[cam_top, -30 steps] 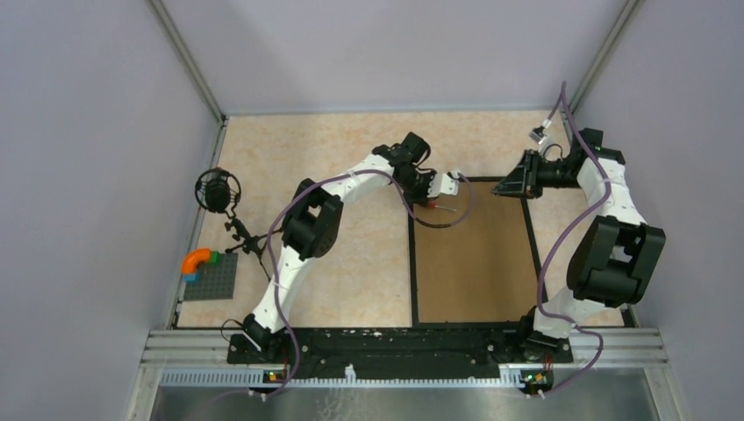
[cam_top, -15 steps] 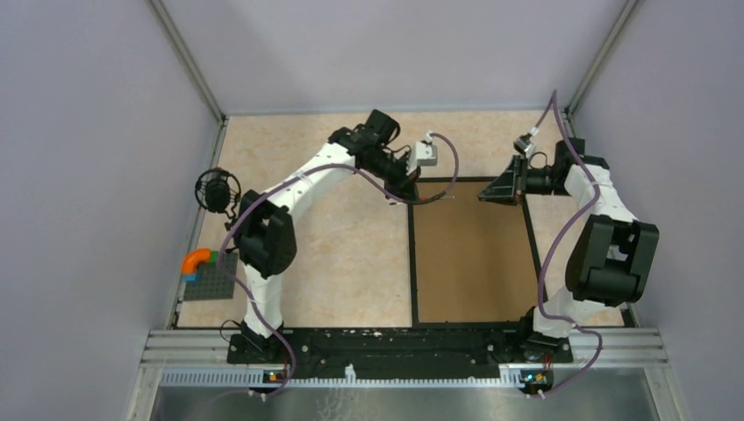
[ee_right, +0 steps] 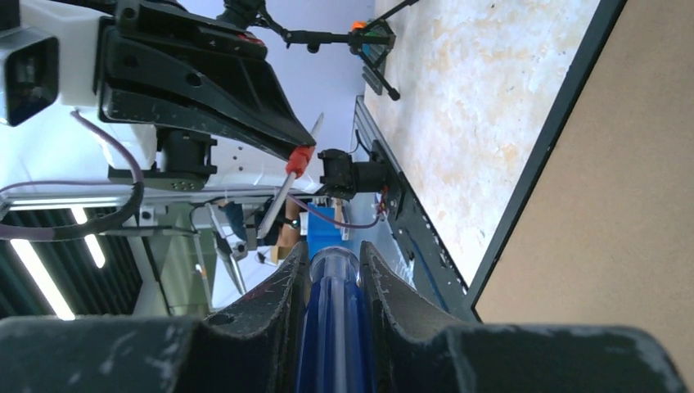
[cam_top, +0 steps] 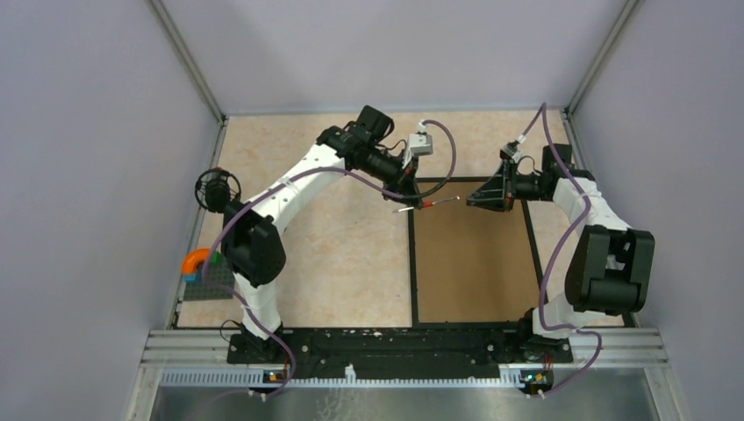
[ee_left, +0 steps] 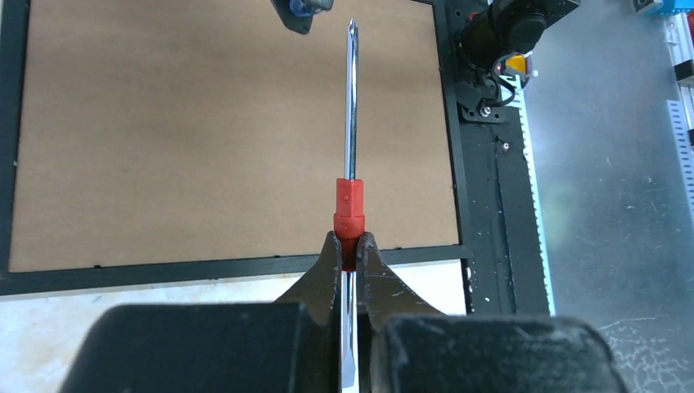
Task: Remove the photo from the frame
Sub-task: Place the screwdriver at the center of the board.
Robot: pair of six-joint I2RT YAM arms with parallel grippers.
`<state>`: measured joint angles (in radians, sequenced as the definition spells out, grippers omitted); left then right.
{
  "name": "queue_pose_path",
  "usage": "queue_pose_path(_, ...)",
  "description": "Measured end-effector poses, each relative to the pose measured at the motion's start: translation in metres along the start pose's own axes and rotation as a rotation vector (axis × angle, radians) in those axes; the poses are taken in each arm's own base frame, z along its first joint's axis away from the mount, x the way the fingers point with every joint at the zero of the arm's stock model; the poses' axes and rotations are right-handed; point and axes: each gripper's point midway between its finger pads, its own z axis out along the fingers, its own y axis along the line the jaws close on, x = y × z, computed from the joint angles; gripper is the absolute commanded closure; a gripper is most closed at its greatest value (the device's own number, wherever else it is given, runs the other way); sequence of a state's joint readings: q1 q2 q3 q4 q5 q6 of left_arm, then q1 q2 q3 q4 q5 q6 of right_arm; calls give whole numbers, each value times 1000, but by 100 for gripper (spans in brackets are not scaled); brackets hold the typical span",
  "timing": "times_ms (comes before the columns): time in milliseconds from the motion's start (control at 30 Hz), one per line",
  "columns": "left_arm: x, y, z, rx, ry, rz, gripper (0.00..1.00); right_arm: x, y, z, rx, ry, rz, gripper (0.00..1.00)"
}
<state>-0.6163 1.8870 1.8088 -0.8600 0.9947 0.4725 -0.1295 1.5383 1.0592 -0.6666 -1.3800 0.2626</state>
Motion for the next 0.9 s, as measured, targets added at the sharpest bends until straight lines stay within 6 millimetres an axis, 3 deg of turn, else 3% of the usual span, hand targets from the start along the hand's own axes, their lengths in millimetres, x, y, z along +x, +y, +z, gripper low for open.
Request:
queue_pose_path(333, 24, -15, 18, 47, 54, -120, 100, 7, 9, 3, -29, 5, 29, 100)
queue_pose_path(900, 19, -13, 22, 34, 35, -172, 100, 26, 16, 14, -44, 49, 2, 100)
